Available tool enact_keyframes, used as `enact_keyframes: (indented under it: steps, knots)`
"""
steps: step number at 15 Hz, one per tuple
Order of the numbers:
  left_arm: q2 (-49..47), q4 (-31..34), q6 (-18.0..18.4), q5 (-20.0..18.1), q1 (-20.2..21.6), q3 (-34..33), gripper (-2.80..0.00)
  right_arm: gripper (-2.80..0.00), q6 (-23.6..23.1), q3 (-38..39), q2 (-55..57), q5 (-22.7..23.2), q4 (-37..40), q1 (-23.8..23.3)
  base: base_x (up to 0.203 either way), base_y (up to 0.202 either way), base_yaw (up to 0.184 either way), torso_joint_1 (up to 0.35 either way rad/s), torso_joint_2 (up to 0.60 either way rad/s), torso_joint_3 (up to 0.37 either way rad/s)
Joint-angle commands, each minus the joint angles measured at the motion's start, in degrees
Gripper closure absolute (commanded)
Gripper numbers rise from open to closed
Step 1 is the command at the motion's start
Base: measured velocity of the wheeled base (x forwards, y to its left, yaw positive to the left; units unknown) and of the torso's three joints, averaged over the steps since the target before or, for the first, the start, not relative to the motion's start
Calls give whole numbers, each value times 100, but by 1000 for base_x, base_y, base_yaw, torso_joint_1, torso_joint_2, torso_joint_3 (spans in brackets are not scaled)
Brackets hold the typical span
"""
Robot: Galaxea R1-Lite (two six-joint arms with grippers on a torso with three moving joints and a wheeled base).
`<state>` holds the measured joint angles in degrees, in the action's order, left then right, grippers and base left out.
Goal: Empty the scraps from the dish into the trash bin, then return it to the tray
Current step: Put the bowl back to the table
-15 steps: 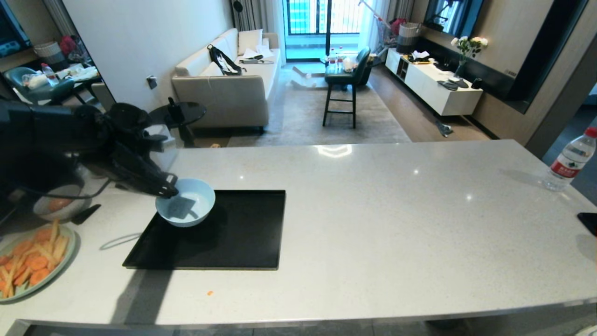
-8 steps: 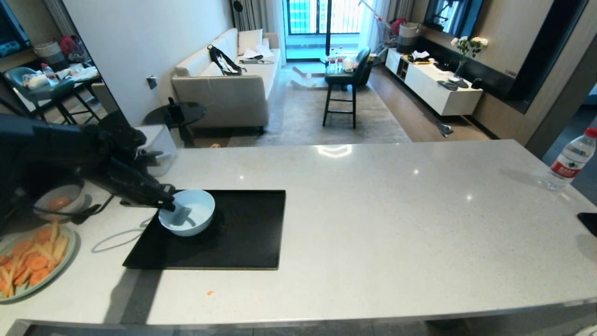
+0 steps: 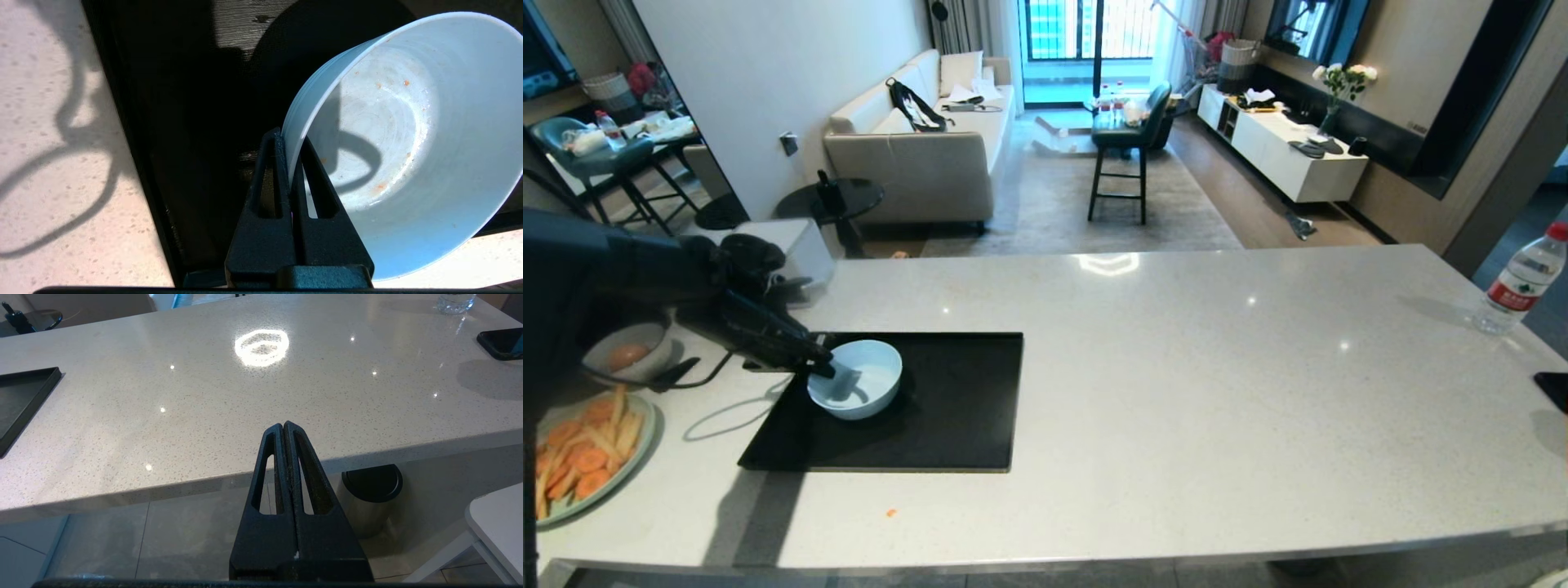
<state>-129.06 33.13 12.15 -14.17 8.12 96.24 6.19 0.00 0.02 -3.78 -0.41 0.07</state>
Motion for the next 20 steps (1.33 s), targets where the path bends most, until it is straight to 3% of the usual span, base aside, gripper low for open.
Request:
enact_keyframes:
  steps: [1, 7, 8, 14, 20]
  knots:
    - [-128, 13, 15, -15, -3, -9, 0, 0, 4, 0, -2, 0, -2, 1, 0, 0, 0, 0, 0, 0]
    - [-172, 9, 6, -7, -3, -36, 0, 0, 1, 0, -2, 0, -2, 1, 0, 0, 0, 0, 0, 0]
    - [-172, 9, 6, -7, -3, -44, -280, 0, 5, 0, -2, 0, -2, 1, 0, 0, 0, 0, 0, 0]
    - [22, 9, 15, -8, -12, -27, -280, 0, 5, 0, -2, 0, -2, 1, 0, 0, 0, 0, 0, 0]
    - [1283, 25, 10, 6, 8, -299, -280, 0, 5, 0, -2, 0, -2, 1, 0, 0, 0, 0, 0, 0]
